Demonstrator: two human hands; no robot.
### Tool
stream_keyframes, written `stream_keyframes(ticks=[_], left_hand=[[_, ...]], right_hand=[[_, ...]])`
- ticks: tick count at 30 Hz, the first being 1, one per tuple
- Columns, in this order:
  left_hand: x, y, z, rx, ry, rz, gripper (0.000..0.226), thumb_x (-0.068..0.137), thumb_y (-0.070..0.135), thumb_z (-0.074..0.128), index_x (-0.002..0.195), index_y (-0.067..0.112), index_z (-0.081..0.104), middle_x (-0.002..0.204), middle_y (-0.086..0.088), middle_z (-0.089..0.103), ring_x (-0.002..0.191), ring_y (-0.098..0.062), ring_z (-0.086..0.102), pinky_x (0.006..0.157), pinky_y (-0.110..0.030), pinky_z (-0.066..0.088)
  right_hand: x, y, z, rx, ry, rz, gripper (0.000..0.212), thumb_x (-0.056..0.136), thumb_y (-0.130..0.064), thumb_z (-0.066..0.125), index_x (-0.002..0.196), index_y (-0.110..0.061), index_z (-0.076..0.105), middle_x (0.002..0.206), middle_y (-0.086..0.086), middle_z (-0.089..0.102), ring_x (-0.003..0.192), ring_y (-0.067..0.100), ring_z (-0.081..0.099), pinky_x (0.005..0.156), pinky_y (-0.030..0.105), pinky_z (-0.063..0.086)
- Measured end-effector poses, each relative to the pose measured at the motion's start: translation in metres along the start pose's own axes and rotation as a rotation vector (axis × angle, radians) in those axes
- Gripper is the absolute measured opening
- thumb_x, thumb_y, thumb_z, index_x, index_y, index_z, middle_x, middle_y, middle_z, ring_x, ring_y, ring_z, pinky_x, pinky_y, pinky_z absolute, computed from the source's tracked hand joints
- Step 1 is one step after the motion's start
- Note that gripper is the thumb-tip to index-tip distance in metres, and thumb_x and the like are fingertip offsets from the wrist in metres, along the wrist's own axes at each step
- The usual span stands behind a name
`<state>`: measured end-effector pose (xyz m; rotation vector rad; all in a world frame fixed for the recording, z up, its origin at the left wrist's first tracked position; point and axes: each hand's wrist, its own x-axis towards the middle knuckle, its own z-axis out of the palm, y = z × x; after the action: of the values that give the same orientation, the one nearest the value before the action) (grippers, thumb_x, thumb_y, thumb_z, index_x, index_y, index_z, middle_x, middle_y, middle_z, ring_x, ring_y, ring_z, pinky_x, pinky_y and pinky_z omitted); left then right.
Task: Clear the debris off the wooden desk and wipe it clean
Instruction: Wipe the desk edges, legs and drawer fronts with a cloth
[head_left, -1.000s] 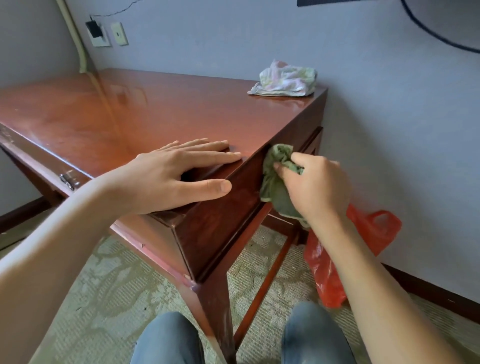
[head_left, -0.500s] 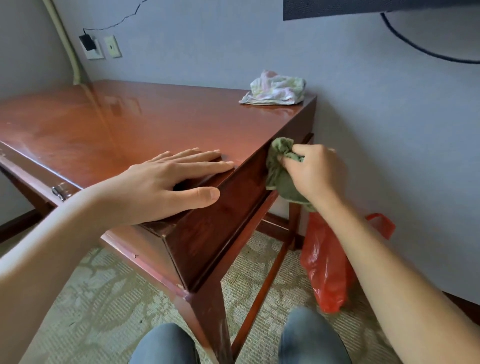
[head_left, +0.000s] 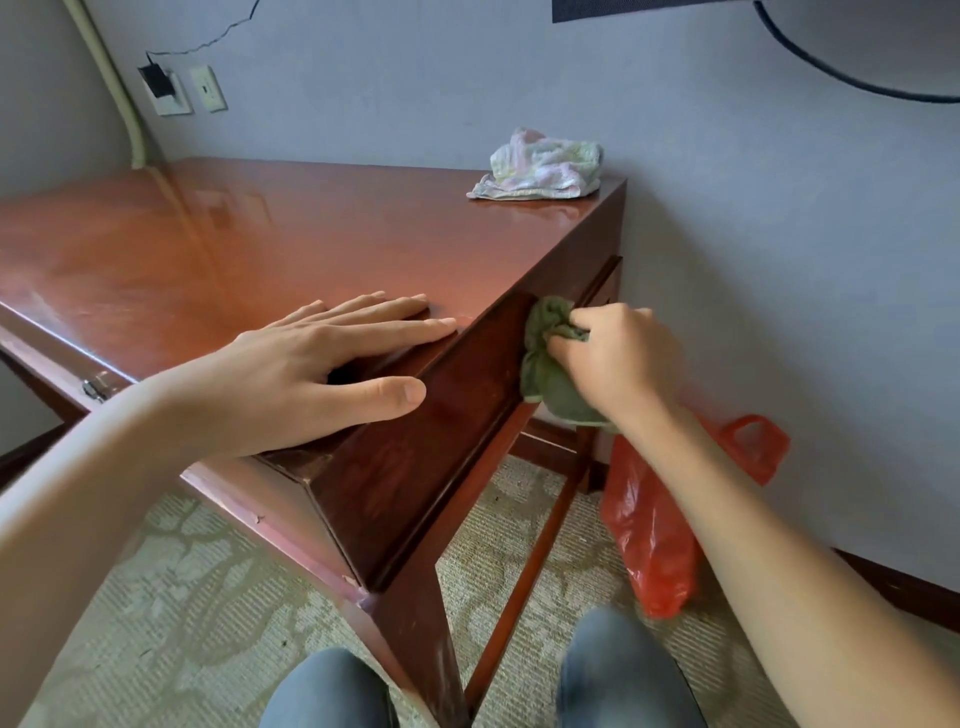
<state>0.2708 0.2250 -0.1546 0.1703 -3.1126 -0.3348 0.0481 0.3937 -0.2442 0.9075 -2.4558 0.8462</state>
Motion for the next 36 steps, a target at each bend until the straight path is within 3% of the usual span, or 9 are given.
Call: stream_keyframes(ticks=[6, 12, 16, 19, 21, 25, 29, 33, 36], left_hand=[[0.001, -0.001, 0.000, -0.020, 0.030, -0.006, 0.061, 0.077, 0.091, 0.030, 0.136, 0.086, 0.015, 0.156, 0.050, 0.010, 0.148, 0.020, -0.003, 0.129, -0.034, -0.001], [-0.001, 0.001, 0.001, -0.030, 0.022, -0.008, 0.062, 0.075, 0.092, 0.030, 0.135, 0.086, 0.017, 0.155, 0.052, 0.010, 0.147, 0.022, -0.003, 0.129, -0.036, 0.002], [-0.001, -0.001, 0.002, -0.046, 0.129, -0.003, 0.058, 0.078, 0.090, 0.039, 0.134, 0.082, 0.034, 0.153, 0.050, 0.024, 0.148, 0.018, 0.014, 0.126, -0.040, 0.017], [-0.008, 0.000, 0.010, -0.124, 0.374, 0.054, 0.037, 0.090, 0.065, 0.058, 0.124, 0.054, 0.070, 0.136, 0.035, 0.059, 0.130, 0.011, 0.052, 0.113, -0.033, 0.044], [-0.021, 0.003, 0.017, -0.085, 0.573, 0.115, 0.028, 0.098, 0.041, 0.061, 0.112, 0.028, 0.081, 0.121, 0.019, 0.073, 0.112, -0.001, 0.069, 0.097, -0.039, 0.057], [-0.060, 0.009, 0.043, 0.121, 0.506, 0.045, 0.062, 0.097, 0.060, 0.050, 0.147, 0.024, 0.059, 0.153, 0.010, 0.053, 0.146, -0.007, 0.045, 0.120, -0.048, 0.038], [-0.065, 0.014, 0.093, 0.273, 0.750, 0.046, 0.061, 0.089, 0.040, 0.067, 0.143, 0.013, 0.058, 0.149, -0.010, 0.055, 0.144, -0.034, 0.046, 0.119, -0.065, 0.027], [-0.055, 0.008, 0.137, 0.201, 1.011, 0.079, 0.068, 0.082, 0.022, 0.072, 0.141, 0.006, 0.042, 0.140, -0.035, 0.047, 0.139, -0.057, 0.040, 0.112, -0.078, 0.024], [-0.054, -0.003, 0.153, 0.209, 1.056, 0.102, 0.076, 0.085, 0.023, 0.066, 0.148, 0.004, 0.028, 0.147, -0.040, 0.030, 0.141, -0.066, 0.028, 0.113, -0.080, 0.021]], right_hand=[[-0.055, -0.023, -0.014, -0.022, -0.019, -0.439, 0.030, 0.077, -0.046, 0.075, 0.065, -0.019, 0.067, 0.052, -0.002, 0.058, 0.054, 0.034, 0.061, 0.055, 0.032, 0.045], [0.023, 0.000, -0.015, -0.194, -0.094, -0.095, 0.022, 0.085, -0.042, 0.071, 0.098, -0.025, 0.078, 0.091, 0.018, 0.071, 0.093, 0.045, 0.067, 0.073, 0.038, 0.047], [0.002, -0.002, -0.014, -0.183, -0.093, -0.170, 0.022, 0.090, -0.045, 0.070, 0.091, -0.024, 0.077, 0.074, 0.010, 0.065, 0.085, 0.041, 0.066, 0.066, 0.034, 0.036], [-0.048, -0.009, -0.016, -0.060, 0.065, -0.276, 0.016, 0.083, -0.042, 0.076, 0.090, -0.028, 0.071, 0.066, -0.002, 0.061, 0.071, 0.036, 0.068, 0.058, 0.032, 0.040], [-0.087, -0.021, -0.013, -0.028, 0.101, -0.387, 0.035, 0.078, -0.037, 0.079, 0.112, -0.032, 0.070, 0.090, -0.008, 0.073, 0.071, 0.028, 0.072, 0.055, 0.030, 0.048], [-0.132, -0.026, 0.012, 0.018, -0.012, -0.407, 0.052, 0.088, -0.046, 0.072, 0.137, -0.037, 0.056, 0.127, -0.013, 0.067, 0.081, 0.017, 0.074, 0.051, 0.033, 0.057], [-0.136, -0.018, 0.028, 0.107, 0.011, -0.300, 0.048, 0.096, -0.053, 0.060, 0.141, -0.037, 0.060, 0.108, -0.015, 0.073, 0.081, 0.011, 0.073, 0.051, 0.033, 0.057], [-0.162, -0.031, 0.011, 0.206, 0.105, -0.457, 0.039, 0.092, -0.035, 0.065, 0.131, -0.032, 0.072, 0.119, -0.005, 0.075, 0.092, 0.016, 0.075, 0.065, 0.037, 0.063], [-0.182, -0.048, 0.012, 0.191, 0.061, -0.555, 0.030, 0.104, -0.034, 0.053, 0.123, -0.032, 0.076, 0.113, 0.000, 0.075, 0.082, 0.021, 0.075, 0.053, 0.038, 0.061]])
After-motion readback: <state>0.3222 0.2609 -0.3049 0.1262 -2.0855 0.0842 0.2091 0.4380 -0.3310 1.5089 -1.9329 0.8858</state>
